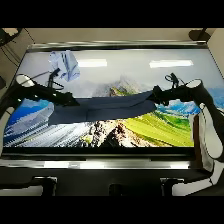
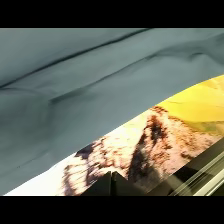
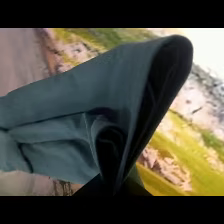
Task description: Fold the shirts.
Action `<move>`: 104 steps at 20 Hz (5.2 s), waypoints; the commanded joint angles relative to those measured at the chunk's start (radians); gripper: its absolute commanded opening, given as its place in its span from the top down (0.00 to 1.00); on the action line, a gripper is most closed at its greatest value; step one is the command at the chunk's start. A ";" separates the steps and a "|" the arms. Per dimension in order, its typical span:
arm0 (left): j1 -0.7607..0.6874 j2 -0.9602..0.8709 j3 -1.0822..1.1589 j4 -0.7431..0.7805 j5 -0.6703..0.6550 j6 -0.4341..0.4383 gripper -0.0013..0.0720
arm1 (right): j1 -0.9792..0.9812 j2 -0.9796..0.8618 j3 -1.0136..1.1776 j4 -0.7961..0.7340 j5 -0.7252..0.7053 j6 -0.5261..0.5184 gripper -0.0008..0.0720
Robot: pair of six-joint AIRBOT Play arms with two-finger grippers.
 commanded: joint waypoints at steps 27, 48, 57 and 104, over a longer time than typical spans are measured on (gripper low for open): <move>-0.137 0.110 -0.053 -0.296 0.384 0.178 0.94 | 0.313 0.435 0.001 -0.096 -0.054 0.364 0.92; 0.346 0.716 -0.053 -0.246 0.238 0.108 0.94 | 0.360 0.069 0.001 -0.096 -0.094 0.289 0.05; 0.346 0.686 -0.055 -0.206 0.240 0.086 0.94 | 0.232 0.037 -0.243 -0.217 -0.047 0.275 0.13; 0.346 0.650 -0.055 -0.206 0.208 0.082 0.94 | -1.112 0.568 -0.253 -0.808 0.526 0.345 0.92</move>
